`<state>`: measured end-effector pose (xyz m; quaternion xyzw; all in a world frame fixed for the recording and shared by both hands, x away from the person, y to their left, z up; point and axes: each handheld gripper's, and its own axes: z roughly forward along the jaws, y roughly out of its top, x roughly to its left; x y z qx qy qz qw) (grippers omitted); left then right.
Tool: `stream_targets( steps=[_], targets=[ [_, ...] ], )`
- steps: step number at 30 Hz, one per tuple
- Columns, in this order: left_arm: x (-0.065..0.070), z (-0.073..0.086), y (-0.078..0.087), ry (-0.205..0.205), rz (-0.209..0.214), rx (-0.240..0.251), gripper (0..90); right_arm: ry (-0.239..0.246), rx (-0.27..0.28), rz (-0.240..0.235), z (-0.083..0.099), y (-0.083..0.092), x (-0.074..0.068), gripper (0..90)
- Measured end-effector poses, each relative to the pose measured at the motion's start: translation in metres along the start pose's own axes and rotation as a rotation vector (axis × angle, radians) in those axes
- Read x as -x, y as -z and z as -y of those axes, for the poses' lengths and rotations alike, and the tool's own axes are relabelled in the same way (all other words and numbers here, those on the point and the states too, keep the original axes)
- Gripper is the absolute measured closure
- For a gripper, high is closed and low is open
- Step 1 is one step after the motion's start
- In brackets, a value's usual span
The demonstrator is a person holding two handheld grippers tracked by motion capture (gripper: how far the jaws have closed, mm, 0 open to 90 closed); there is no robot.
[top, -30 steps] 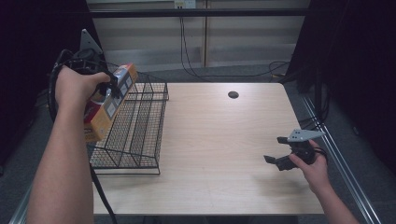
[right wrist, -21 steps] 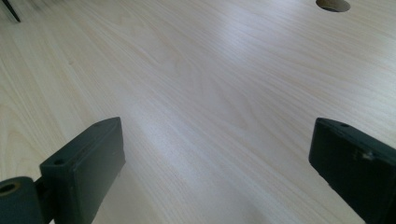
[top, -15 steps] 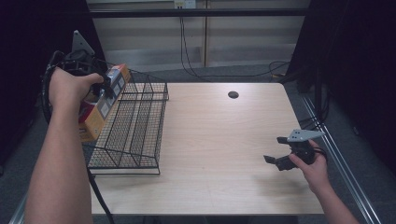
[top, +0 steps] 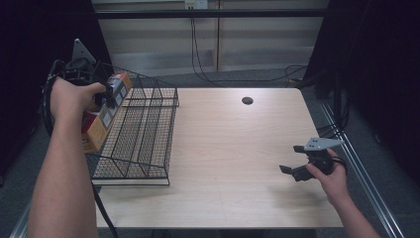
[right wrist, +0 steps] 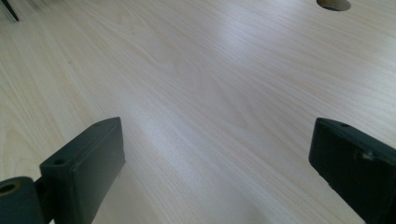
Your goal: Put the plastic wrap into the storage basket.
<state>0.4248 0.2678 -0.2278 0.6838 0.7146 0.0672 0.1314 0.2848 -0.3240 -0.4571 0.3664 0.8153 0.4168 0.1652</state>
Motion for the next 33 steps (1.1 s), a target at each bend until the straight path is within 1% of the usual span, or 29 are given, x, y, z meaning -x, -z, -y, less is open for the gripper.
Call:
stream_targets(
  steps=[4, 5, 8, 10, 12, 14, 17, 18, 20, 22, 23, 26, 27, 32, 33],
  targets=[
    [-0.003, 0.000, -0.004, 0.003, -0.005, -0.005, 44.1, -0.003, -0.004, 0.002, 0.000, -0.001, 0.000, 3.4],
    [-0.004, 0.000, -0.005, -0.003, -0.013, -0.004, 44.1, -0.003, -0.004, 0.001, 0.000, 0.000, 0.000, 3.4],
    [-0.005, -0.001, -0.007, -0.009, -0.014, -0.011, 44.1, -0.003, -0.005, 0.003, 0.000, -0.001, 0.000, 3.4],
    [-0.005, -0.001, -0.010, 0.012, -0.001, -0.009, 44.1, -0.001, -0.007, 0.004, 0.000, -0.001, -0.001, 3.4],
    [-0.006, -0.001, -0.012, 0.012, -0.005, -0.009, 44.1, 0.004, -0.006, 0.007, 0.000, -0.001, -0.001, 3.4],
    [-0.007, -0.001, -0.014, -0.006, -0.019, -0.014, 44.1, 0.003, -0.008, 0.003, 0.000, -0.002, -0.001, 3.4],
    [-0.007, -0.001, -0.017, -0.009, -0.022, -0.014, 44.1, 0.003, -0.009, 0.005, 0.000, -0.002, -0.001, 3.4],
    [-0.008, -0.001, -0.018, -0.004, -0.017, -0.013, 44.1, 0.003, -0.011, 0.001, 0.000, -0.002, -0.001, 3.4],
    [-0.008, -0.001, -0.020, -0.007, -0.013, -0.021, 44.0, 0.001, -0.011, 0.002, 0.001, -0.002, -0.001, 3.4],
    [-0.007, -0.001, -0.024, -0.001, -0.026, -0.024, 44.0, 0.002, -0.010, 0.002, 0.000, -0.002, -0.001, 3.4],
    [-0.008, -0.002, -0.025, -0.006, -0.030, -0.029, 44.0, 0.003, -0.010, 0.003, 0.001, -0.002, -0.001, 3.4],
    [-0.010, -0.002, -0.030, -0.007, -0.030, -0.041, 44.0, 0.004, -0.008, 0.012, 0.001, -0.002, -0.001, 3.4],
    [-0.010, -0.002, -0.031, -0.012, -0.032, -0.042, 44.0, -0.001, -0.008, 0.006, 0.001, -0.002, -0.001, 3.4],
    [-0.010, -0.002, -0.039, -0.002, -0.035, -0.050, 43.9, 0.005, -0.009, 0.005, 0.001, -0.003, -0.001, 3.4],
    [-0.011, -0.002, -0.040, -0.005, -0.039, -0.047, 43.9, 0.001, -0.011, 0.001, 0.001, -0.003, -0.001, 3.5]
  ],
)
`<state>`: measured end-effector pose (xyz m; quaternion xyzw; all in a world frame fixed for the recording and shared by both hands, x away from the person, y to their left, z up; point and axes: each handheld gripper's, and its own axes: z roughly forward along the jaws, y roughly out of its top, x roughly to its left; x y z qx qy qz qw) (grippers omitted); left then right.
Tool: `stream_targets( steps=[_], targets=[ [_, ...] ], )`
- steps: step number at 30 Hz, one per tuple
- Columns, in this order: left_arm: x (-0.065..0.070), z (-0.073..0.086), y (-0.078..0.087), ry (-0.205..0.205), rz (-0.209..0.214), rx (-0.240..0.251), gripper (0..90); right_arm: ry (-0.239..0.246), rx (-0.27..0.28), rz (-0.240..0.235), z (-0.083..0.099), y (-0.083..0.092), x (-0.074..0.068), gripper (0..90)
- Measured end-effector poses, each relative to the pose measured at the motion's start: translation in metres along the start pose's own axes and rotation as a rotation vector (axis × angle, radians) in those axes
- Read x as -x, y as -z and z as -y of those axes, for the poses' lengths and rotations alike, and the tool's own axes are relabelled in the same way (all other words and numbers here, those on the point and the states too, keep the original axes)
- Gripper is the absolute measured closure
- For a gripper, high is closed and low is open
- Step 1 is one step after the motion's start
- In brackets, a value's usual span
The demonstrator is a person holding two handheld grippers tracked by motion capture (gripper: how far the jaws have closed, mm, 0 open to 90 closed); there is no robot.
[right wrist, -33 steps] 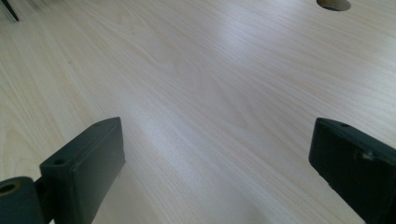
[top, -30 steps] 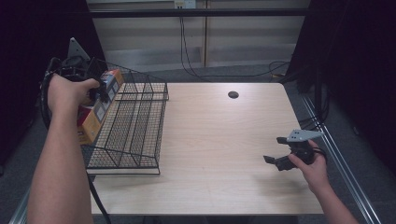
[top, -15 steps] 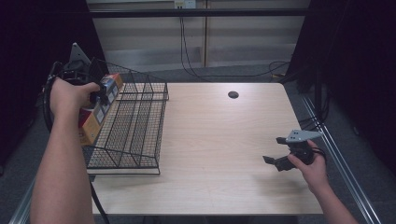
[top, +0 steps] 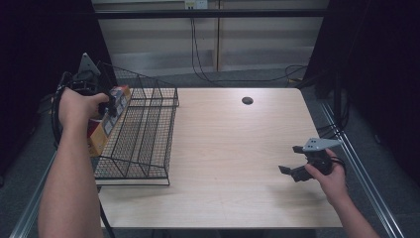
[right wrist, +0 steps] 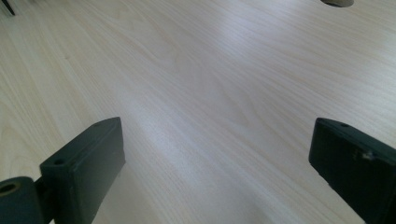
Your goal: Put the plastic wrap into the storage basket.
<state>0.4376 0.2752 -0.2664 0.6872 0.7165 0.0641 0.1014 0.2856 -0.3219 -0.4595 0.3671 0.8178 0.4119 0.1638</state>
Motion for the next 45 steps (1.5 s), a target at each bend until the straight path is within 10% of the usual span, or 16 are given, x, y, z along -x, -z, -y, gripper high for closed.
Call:
stream_targets(
  steps=[36, 45],
  targets=[
    [-0.005, 0.003, -0.034, 0.041, 0.007, -0.079, 42.1, 0.006, -0.008, 0.001, 0.000, -0.002, -0.001, 3.4],
    [-0.005, 0.003, -0.019, 0.071, 0.044, -0.008, 37.7, 0.010, -0.006, 0.008, 0.000, -0.001, -0.001, 3.5]
  ],
)
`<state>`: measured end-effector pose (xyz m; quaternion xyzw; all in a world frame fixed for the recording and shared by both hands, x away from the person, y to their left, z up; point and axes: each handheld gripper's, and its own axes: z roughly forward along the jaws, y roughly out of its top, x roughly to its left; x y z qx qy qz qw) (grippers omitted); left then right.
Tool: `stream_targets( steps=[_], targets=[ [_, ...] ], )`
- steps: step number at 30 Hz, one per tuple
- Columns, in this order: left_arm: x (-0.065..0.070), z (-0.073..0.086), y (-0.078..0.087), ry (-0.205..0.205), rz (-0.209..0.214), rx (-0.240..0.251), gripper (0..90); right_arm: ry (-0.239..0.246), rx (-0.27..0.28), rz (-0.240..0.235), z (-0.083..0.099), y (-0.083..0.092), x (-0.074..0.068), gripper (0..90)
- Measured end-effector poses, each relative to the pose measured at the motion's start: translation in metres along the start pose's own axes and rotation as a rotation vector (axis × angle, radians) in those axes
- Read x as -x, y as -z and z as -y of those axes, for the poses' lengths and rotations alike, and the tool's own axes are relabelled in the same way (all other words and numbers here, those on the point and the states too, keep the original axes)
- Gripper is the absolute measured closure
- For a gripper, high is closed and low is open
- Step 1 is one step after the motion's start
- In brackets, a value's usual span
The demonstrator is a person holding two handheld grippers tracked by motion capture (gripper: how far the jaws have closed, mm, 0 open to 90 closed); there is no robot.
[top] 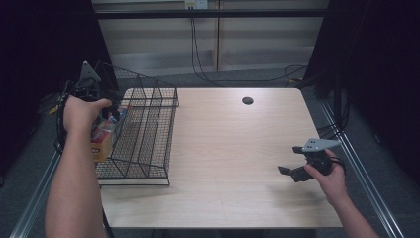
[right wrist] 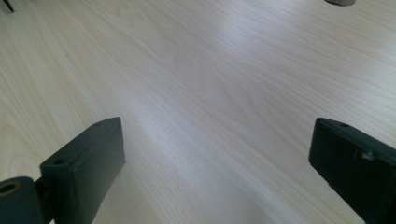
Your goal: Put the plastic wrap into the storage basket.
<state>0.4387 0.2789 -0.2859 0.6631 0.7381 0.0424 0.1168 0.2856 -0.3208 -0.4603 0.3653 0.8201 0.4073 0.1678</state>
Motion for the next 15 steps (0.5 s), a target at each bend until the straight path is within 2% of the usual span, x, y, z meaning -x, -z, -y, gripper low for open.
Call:
stream_targets(
  steps=[1, 2, 4, 10, 12, 13, 15],
  targets=[
    [0.001, 0.000, 0.002, -0.012, -0.008, -0.001, 36.3, 0.000, 0.000, 0.000, 0.000, 0.000, 0.000, 3.5],
    [0.003, 0.001, 0.004, 0.001, 0.007, 0.007, 35.0, -0.003, -0.001, -0.002, 0.000, 0.000, 0.000, 3.5],
    [0.006, 0.002, 0.007, -0.013, 0.013, 0.001, 34.2, -0.001, -0.006, -0.008, 0.000, 0.000, 0.000, 3.5],
    [0.019, 0.005, 0.011, -0.020, 0.046, 0.026, 29.7, -0.003, -0.003, 0.001, 0.001, 0.001, 0.001, 3.5],
    [0.021, 0.006, 0.013, -0.036, 0.053, 0.038, 29.1, -0.007, 0.000, -0.004, 0.001, 0.001, 0.001, 3.5],
    [0.024, 0.007, 0.014, -0.028, 0.060, 0.044, 28.9, -0.007, 0.001, -0.006, 0.001, 0.001, 0.001, 3.5],
    [0.026, 0.008, 0.015, -0.043, 0.063, 0.052, 27.6, -0.008, 0.001, -0.006, 0.001, 0.001, 0.001, 3.5]
  ],
)
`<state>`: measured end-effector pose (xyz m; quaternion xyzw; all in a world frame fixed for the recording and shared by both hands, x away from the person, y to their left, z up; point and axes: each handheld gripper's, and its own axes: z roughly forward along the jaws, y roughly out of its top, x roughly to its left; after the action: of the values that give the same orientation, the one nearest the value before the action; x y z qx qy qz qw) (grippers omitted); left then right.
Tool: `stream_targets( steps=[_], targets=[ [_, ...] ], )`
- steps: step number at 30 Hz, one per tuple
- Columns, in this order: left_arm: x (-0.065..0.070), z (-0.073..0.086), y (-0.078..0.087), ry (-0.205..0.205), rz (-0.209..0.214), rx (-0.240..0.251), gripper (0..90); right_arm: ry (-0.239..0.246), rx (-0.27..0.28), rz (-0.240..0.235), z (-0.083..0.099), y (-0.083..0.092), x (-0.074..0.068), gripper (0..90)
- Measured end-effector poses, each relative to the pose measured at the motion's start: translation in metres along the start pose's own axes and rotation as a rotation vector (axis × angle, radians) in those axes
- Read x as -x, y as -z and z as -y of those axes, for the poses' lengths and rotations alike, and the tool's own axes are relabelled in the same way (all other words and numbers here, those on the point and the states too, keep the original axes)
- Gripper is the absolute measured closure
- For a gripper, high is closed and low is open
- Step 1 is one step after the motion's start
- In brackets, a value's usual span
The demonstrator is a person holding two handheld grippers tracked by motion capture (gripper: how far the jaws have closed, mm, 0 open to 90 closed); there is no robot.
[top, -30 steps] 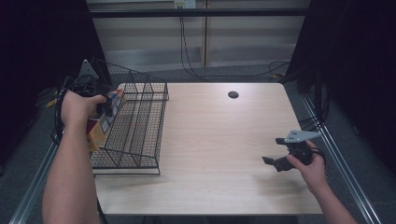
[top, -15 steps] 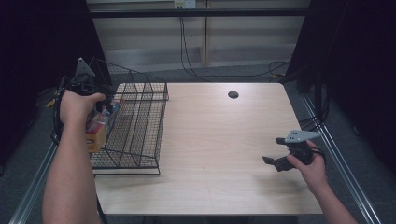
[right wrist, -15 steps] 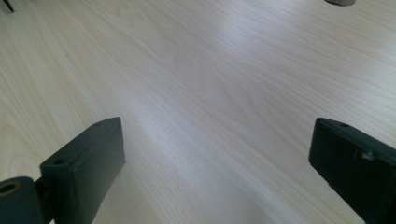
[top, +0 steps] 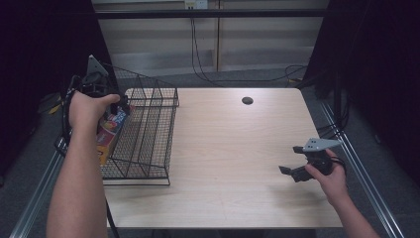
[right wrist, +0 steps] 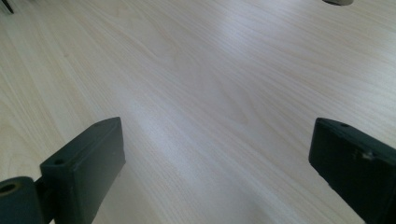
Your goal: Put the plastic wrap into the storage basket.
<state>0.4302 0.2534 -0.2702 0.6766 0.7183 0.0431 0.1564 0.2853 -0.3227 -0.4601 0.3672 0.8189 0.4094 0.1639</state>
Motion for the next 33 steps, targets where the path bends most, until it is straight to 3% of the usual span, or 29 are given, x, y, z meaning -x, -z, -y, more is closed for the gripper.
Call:
stream_targets(
  steps=[18, 25, 33],
  targets=[
    [0.028, 0.014, 0.002, -0.073, 0.098, 0.043, 21.0, 0.000, 0.009, 0.006, 0.000, 0.003, 0.000, 3.5],
    [0.038, 0.019, 0.001, -0.105, 0.110, 0.049, 19.4, -0.002, 0.010, -0.002, -0.001, 0.003, 0.000, 3.5],
    [0.060, 0.029, -0.002, -0.154, 0.149, 0.067, 18.2, 0.006, 0.013, -0.001, -0.001, 0.004, -0.001, 3.4]
  ],
)
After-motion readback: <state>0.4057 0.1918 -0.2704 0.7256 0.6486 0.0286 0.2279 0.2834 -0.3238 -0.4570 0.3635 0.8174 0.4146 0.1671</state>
